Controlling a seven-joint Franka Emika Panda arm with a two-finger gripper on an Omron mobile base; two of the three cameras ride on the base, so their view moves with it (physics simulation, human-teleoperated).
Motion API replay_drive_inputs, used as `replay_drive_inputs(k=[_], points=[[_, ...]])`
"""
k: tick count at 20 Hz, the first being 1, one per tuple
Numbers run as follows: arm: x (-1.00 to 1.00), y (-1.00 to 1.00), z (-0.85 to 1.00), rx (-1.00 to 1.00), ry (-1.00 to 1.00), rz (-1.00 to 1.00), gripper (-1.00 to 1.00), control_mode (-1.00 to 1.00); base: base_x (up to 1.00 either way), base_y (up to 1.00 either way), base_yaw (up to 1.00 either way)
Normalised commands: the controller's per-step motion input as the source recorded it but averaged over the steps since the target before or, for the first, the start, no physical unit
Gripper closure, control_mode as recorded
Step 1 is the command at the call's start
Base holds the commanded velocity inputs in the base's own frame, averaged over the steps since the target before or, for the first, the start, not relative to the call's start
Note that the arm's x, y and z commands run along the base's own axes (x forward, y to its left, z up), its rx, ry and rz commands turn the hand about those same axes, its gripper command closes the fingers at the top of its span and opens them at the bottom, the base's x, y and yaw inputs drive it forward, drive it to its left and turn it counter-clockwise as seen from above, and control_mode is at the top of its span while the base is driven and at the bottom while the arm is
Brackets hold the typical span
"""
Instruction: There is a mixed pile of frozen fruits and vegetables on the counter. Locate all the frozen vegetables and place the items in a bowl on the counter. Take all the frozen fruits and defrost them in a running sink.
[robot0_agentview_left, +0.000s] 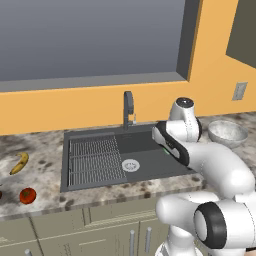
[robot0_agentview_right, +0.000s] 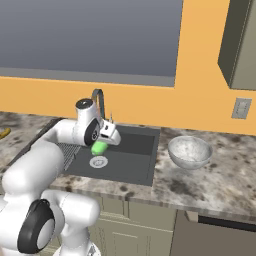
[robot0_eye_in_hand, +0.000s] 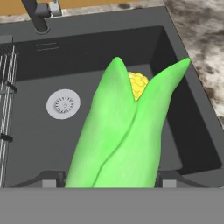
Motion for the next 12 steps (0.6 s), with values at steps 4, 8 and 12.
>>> replay_drive_inputs(k=[4, 8, 12], points=[[0.21, -0.40, 0.06, 0.00, 0.00, -0.01, 1.00, -1.00, 0.00, 0.00, 0.00], [0.18, -0.40, 0.12, 0.00, 0.03, -0.03, 1.00, -1.00, 0.00, 0.00, 0.00], [0.24, -0.37, 0.16, 0.00, 0.07, -0.05, 1.00, -1.00, 0.00, 0.00, 0.00]])
